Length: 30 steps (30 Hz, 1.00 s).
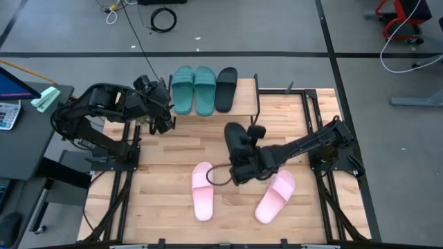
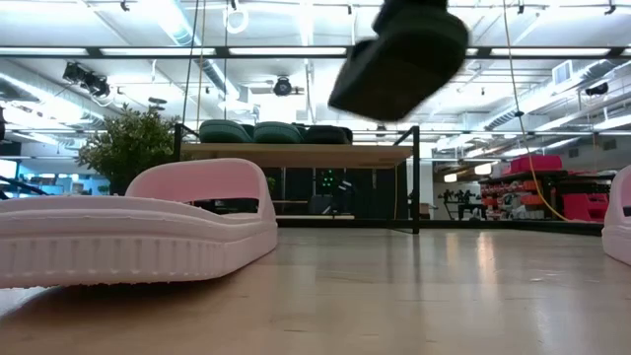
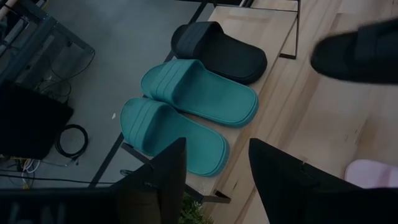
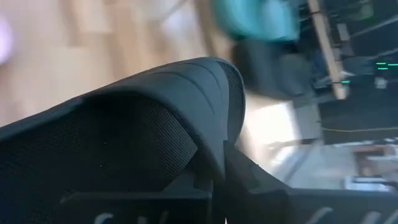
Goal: Pick and place slides into the shelf
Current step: Put the black slide on the shelf
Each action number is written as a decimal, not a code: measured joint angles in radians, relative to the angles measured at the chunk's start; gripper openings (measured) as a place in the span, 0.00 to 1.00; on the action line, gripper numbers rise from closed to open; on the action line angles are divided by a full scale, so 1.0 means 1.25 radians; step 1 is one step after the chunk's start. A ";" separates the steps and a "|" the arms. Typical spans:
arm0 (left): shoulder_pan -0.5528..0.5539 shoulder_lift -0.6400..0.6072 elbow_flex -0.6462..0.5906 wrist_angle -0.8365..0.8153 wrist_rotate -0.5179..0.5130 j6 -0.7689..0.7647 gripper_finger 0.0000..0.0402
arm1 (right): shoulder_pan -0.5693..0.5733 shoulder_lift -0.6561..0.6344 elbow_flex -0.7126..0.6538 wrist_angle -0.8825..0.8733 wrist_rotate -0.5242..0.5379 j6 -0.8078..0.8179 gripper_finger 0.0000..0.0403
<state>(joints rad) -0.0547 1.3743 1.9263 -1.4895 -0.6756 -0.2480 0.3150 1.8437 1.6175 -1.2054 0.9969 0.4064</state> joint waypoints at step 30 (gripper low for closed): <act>0.000 0.000 0.000 -0.004 0.000 0.000 0.44 | -0.450 0.000 0.088 0.039 -0.013 -0.289 0.02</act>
<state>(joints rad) -0.0544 1.3743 1.9263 -1.4945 -0.6754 -0.2485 -0.2472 1.8435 1.7271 -1.1568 0.9804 0.0451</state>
